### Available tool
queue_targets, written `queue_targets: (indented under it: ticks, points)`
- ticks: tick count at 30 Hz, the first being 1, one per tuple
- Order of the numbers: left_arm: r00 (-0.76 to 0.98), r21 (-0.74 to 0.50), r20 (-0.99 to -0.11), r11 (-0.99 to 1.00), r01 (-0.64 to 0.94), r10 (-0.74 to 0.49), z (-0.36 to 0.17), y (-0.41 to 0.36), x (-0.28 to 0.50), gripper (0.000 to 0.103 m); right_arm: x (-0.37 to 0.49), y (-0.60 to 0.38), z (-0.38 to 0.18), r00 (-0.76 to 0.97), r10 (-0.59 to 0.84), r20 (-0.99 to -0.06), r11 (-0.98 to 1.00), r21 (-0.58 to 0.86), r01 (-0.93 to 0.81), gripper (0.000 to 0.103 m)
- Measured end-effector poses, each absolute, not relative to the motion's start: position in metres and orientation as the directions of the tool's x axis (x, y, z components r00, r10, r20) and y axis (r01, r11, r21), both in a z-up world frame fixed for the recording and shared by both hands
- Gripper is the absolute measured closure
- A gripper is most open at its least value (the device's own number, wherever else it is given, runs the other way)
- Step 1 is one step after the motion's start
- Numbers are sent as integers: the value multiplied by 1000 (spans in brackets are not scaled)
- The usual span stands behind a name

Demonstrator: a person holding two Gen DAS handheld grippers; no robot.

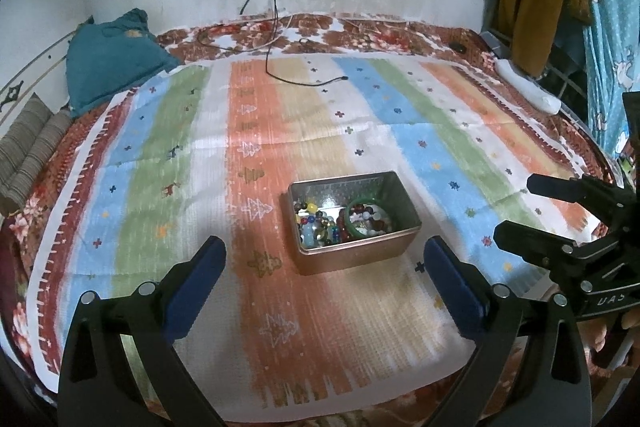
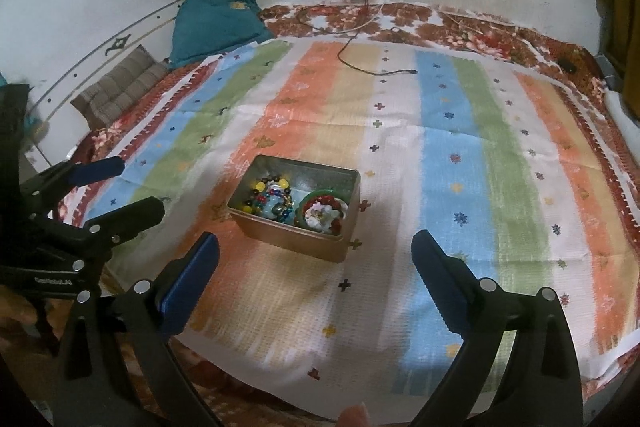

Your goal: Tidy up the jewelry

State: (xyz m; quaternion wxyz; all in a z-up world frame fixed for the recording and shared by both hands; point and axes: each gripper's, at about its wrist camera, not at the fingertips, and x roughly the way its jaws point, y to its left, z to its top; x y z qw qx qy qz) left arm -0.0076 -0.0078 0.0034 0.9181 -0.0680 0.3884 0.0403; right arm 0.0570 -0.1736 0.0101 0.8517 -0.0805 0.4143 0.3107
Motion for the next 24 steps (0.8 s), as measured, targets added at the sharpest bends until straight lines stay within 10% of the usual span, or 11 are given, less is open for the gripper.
queue_targets:
  ticks: [24]
  points:
    - [742,-81,-670,989,-122,37,11,-12,-18,6,52,-181,17,493,482,-725,797,128,-591,5]
